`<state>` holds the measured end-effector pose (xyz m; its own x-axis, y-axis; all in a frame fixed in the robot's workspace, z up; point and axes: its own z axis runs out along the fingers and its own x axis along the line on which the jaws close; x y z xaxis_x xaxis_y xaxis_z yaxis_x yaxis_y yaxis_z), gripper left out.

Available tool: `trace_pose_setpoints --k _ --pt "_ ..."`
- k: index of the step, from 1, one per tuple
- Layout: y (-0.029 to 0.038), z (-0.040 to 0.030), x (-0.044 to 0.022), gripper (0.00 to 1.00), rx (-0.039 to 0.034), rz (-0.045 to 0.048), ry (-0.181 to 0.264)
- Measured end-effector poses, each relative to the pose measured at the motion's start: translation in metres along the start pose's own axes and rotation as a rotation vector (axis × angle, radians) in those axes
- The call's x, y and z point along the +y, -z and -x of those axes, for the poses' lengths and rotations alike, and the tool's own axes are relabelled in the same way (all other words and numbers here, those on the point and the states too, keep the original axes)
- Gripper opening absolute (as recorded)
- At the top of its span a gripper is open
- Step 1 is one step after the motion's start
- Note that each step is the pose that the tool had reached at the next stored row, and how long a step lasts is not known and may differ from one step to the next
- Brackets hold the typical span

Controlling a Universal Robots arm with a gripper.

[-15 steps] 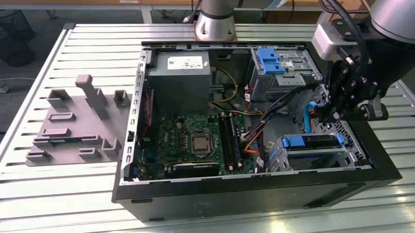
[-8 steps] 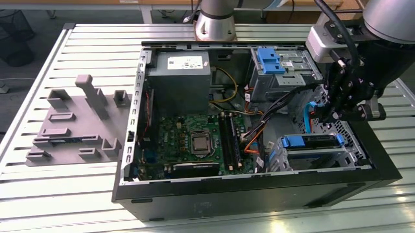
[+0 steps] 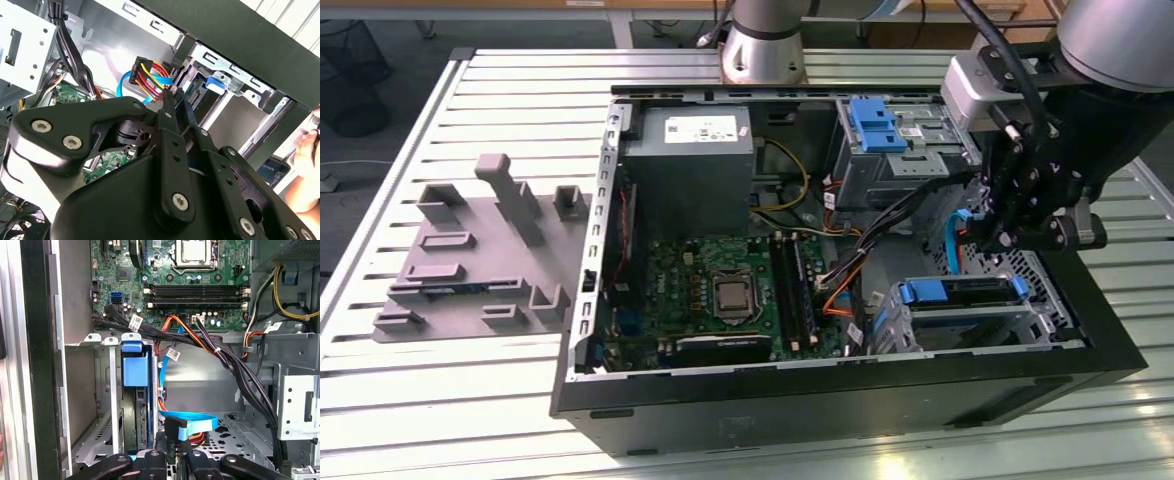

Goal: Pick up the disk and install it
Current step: 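Insert the first disk wire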

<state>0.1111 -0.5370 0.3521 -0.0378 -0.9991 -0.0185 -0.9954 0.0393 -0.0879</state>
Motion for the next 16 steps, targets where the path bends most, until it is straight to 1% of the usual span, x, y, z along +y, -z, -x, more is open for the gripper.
trace_pose_setpoints --k 2,3,15,16 --pt "0.0 0.0 0.0001 0.22 0.0001 0.0 0.0" --pt "0.0 0.0 0.0002 0.16 0.0 0.0 0.0" --pt "0.0 0.0 0.0002 0.16 0.0004 0.0 0.0" --pt "-0.0001 0.0001 0.0002 0.16 0.0036 -0.0001 0.0"
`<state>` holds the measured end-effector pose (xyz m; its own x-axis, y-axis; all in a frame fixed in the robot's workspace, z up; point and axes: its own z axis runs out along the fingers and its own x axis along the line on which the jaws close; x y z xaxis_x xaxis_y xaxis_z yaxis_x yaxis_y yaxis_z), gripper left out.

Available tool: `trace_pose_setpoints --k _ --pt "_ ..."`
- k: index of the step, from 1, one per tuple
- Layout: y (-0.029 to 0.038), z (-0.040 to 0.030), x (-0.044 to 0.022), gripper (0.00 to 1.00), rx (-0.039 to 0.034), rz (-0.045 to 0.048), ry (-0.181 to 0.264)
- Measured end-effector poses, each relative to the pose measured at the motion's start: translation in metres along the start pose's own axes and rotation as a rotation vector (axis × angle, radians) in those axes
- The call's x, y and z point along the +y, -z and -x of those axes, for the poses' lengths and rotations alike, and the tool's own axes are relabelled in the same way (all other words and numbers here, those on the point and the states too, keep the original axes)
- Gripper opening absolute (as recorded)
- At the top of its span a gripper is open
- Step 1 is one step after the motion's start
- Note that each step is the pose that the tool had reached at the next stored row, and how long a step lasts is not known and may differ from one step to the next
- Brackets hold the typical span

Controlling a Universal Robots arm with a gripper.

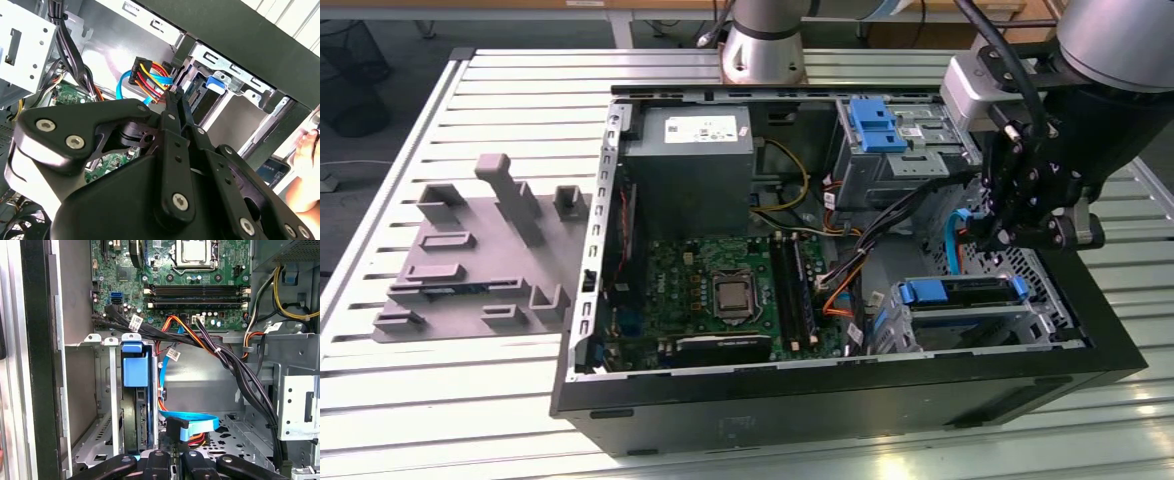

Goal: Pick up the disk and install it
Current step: 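Insert the first disk wire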

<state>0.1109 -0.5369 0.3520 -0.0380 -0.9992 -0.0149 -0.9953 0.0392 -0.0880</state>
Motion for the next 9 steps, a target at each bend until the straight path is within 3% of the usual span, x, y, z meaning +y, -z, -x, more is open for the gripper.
trace_pose_setpoints --k 2,5,6,7,9 --pt "0.0 -0.0001 0.0 0.16 0.0317 -0.0012 0.003" --pt "-0.0009 -0.0001 0.0001 0.16 0.0633 -0.0024 0.002" --pt "-0.0013 -0.0001 0.0001 0.16 0.0688 -0.0025 0.002" --pt "-0.0016 -0.0003 0.0002 0.16 0.0689 -0.0006 0.002" --pt "-0.0022 -0.0008 0.0 0.16 0.0693 0.016 0.002"
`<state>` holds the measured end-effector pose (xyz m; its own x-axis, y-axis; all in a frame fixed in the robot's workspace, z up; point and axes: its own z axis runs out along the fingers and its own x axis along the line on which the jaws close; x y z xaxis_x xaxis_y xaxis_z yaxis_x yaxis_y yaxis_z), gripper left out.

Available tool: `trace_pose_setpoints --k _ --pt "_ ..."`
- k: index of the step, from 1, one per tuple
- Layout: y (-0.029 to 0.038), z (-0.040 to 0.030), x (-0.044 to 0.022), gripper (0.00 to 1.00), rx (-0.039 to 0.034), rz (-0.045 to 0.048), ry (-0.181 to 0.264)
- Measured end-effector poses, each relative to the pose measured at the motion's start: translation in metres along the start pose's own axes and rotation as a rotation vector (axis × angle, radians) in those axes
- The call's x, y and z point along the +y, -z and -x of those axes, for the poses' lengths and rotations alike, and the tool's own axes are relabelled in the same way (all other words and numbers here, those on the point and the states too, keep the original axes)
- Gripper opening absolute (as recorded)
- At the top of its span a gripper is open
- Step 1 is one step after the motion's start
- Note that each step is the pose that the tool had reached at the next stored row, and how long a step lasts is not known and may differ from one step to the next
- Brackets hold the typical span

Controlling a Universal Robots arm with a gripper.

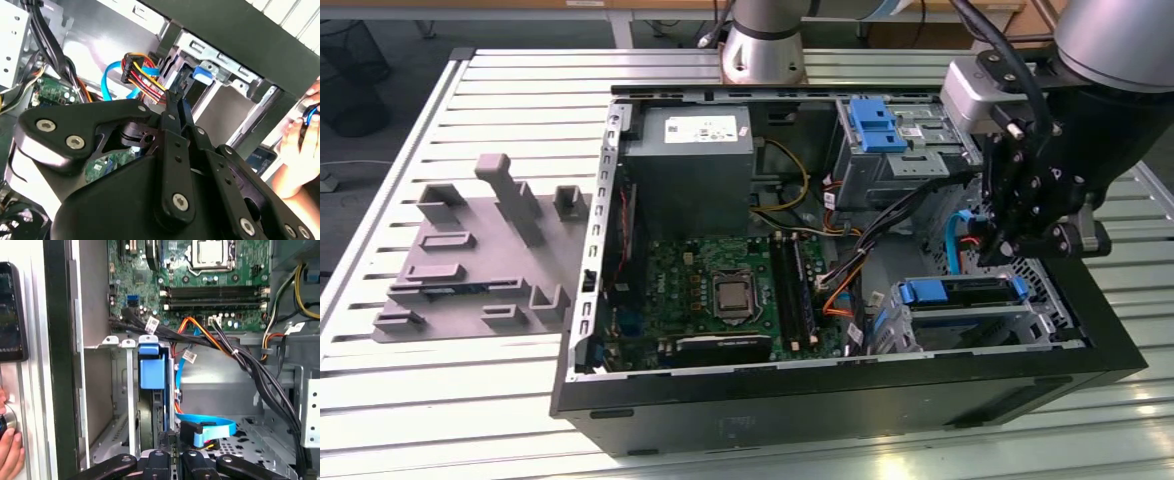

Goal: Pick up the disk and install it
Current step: 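Insert the first disk wire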

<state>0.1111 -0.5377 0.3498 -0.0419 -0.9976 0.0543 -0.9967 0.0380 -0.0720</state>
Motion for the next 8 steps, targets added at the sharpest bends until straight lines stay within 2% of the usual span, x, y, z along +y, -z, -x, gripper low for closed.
trace_pose_setpoints --k 2,3,8 --pt "-0.001 -0.0002 -0.0003 0.16 -0.0002 0.0174 0.0" --pt "-0.0017 -0.0002 -0.0006 0.16 -0.0001 0.0224 -0.001" --pt "-0.0065 -0.002 -0.0046 0.16 0.0001 0.0266 -0.004"
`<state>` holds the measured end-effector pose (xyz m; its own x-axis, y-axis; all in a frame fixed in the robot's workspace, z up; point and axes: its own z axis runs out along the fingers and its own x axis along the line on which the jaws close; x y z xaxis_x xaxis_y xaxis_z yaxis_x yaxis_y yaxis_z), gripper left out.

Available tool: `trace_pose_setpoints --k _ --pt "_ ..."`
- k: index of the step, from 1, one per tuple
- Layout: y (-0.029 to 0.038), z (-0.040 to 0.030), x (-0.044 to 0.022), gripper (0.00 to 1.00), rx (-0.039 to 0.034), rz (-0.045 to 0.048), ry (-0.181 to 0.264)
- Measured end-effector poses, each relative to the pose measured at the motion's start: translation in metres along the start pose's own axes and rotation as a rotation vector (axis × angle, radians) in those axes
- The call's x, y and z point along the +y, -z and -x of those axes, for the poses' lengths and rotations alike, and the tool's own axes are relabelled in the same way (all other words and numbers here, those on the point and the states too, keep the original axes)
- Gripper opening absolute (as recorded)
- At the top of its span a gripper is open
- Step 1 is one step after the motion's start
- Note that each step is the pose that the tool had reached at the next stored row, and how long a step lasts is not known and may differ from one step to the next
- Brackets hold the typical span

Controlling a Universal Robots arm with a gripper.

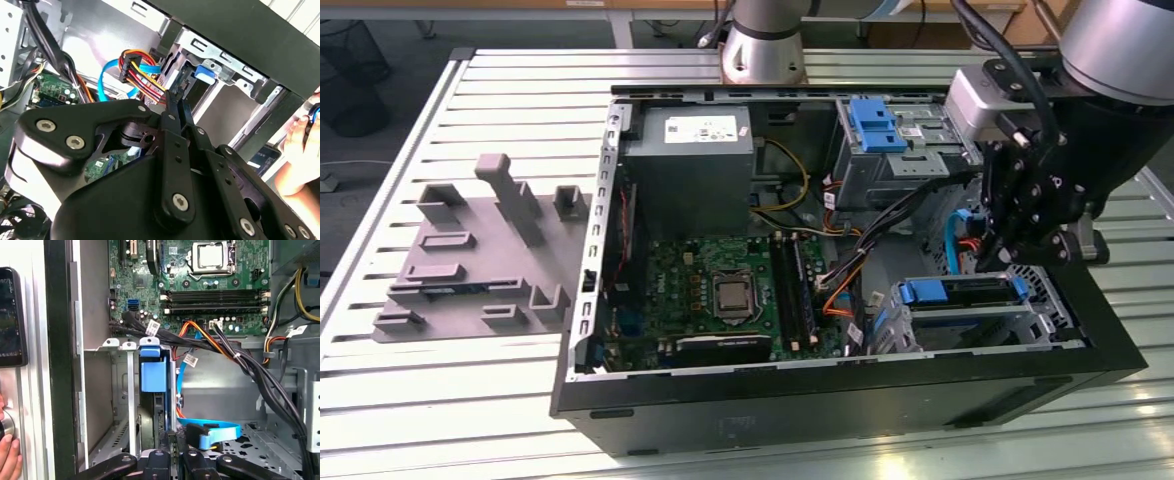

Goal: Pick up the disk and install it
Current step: 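Insert the first disk wire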

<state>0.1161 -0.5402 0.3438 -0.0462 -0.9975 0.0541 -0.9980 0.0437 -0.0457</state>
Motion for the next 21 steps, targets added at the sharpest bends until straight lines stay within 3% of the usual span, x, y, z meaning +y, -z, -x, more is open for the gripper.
trace_pose_setpoints --k 4,9,21 --pt "-0.0042 -0.0023 -0.0013 0.16 0.0003 0.0034 -0.006" --pt "-0.0062 -0.0034 -0.0033 0.16 0.0008 0.0157 -0.01" --pt "-0.0077 -0.005 -0.0055 0.16 -0.0003 0.0197 -0.019"
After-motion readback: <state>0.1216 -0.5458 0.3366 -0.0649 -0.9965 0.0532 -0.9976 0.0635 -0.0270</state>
